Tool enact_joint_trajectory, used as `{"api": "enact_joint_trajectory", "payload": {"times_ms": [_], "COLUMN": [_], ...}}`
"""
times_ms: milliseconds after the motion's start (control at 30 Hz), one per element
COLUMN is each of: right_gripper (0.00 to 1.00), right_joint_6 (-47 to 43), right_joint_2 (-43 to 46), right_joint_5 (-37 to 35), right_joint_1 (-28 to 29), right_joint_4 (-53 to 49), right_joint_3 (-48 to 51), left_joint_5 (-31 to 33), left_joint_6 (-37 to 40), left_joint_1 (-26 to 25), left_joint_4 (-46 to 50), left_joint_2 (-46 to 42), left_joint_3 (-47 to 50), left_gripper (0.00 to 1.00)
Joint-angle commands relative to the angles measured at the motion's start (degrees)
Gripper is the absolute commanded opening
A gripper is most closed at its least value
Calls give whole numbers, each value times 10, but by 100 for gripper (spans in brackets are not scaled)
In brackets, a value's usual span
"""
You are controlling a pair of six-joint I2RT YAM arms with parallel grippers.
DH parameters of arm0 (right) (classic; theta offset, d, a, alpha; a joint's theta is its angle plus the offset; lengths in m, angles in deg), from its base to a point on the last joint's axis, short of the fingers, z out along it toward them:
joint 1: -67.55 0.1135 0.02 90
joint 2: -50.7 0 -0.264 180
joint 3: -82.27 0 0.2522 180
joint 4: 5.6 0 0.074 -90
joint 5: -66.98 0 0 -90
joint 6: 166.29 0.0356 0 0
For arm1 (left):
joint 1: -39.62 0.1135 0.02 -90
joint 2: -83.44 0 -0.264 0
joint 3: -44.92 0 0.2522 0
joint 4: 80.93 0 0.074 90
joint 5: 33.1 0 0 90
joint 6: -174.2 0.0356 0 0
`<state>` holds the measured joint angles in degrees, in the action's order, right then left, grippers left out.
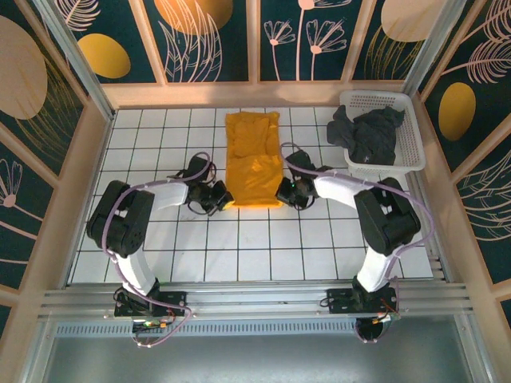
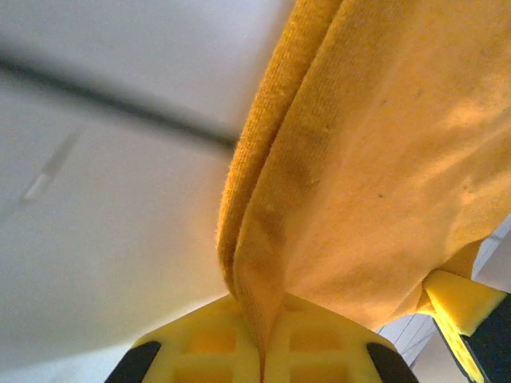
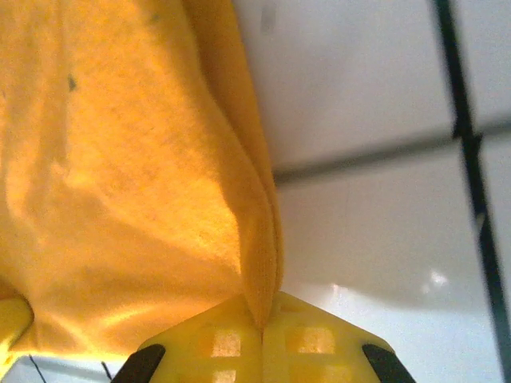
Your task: Fold and stack the t-shirts
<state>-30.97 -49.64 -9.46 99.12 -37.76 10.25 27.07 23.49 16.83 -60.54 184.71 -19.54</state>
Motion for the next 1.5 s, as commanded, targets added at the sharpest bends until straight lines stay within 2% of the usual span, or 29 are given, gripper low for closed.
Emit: {"api": "enact_joint_trajectory", "payload": {"times_ms": [0,133,233,367,533,700,900,1100,1233,1267,1300,1367,1400,1467], "right_gripper": [0,0,0,0,0,0,0,0,0,5,20,50,57,62], "right_joint_6": [1,28,36,60,77,76,59,26,-7,-15,-21,-46,-59,-84], "right_joint_2": [60,126,164,206,206,167,93,-39,-163,-196,-222,-268,-281,-297], "right_joint_5": [0,6,-5,-12,-25,-28,-20,8,22,27,32,41,44,55], "right_joint_1": [54,116,137,129,102,62,1,-73,-107,-116,-123,-134,-139,-147], "right_joint_4": [-33,-76,-134,-171,-194,-206,-195,-159,-168,-178,-183,-187,-190,-205], "right_joint_3": [51,79,57,26,-36,-121,-214,-326,-453,-492,-523,-590,-616,-666], "left_joint_5": [-30,-54,-58,-33,12,38,35,35,41,40,39,56,67,87], "left_joint_6": [39,60,46,3,-13,-32,-36,-18,6,8,13,27,33,36], "left_joint_1": [-6,-13,-14,-14,-12,-1,13,40,54,56,59,65,66,66], "left_joint_4": [49,94,122,129,145,130,91,80,116,123,133,179,198,224], "left_joint_2": [-70,-165,-235,-313,-313,-267,-153,20,158,193,221,278,293,303], "left_joint_3": [59,116,137,122,38,-46,-162,-312,-454,-489,-519,-605,-637,-683], "left_gripper": [0,0,0,0,0,0,0,0,0,1,8,33,40,54]}}
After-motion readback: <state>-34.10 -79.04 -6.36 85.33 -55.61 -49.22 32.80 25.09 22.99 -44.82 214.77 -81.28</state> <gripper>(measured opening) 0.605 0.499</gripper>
